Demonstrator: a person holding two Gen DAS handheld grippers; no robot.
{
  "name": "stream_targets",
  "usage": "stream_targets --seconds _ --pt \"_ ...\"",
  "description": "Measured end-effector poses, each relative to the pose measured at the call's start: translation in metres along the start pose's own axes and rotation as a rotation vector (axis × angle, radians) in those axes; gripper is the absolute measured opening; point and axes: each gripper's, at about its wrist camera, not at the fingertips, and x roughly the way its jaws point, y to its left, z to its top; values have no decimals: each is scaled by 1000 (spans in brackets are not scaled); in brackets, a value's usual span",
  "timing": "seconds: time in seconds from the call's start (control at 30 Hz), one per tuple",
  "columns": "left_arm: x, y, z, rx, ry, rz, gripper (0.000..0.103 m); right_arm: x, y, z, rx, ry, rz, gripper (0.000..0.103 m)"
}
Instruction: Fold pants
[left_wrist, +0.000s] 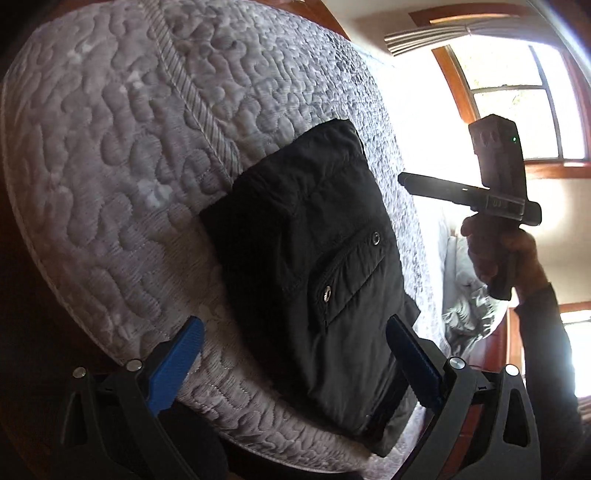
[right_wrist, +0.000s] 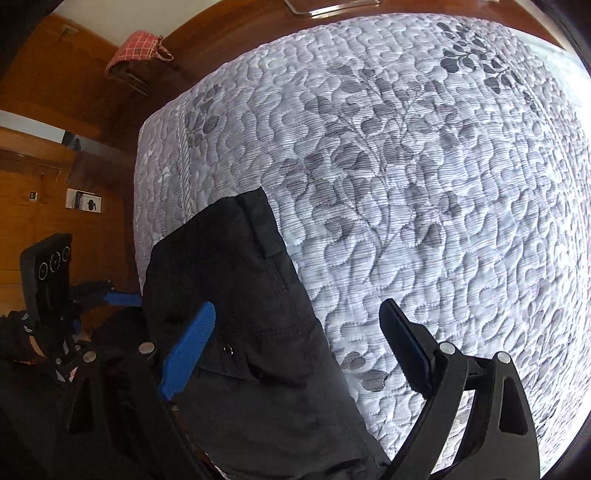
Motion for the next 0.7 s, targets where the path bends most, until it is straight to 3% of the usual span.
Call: stream_targets --seconds 0.07,0.23,0.27,0.37,0.5,0.63,0.67,0.7 --pt "5 6 3 -46 8 -45 99 6 0 6 -5 14 22 90" --pt "11 24 14 -130 -26 -24 99 16 1 17 -21 27 55 90" --pt "14 30 16 -170 -26 -70 99 17 0 19 -20 29 65 90" --pt "27 46 19 -263 7 -194 83 24 -2 28 -16 29 84 90" --pt "34 51 19 -260 38 -173 83 29 -7 30 -14 49 140 91" --pt "23 66 21 -311 18 -216 83 36 -11 34 -22 87 188 91" --pt "21 71 23 -330 1 -232 78 39 -10 37 -25 97 198 91" --pt "18 73 22 -333 -17 -237 67 42 -9 41 -33 104 214 91"
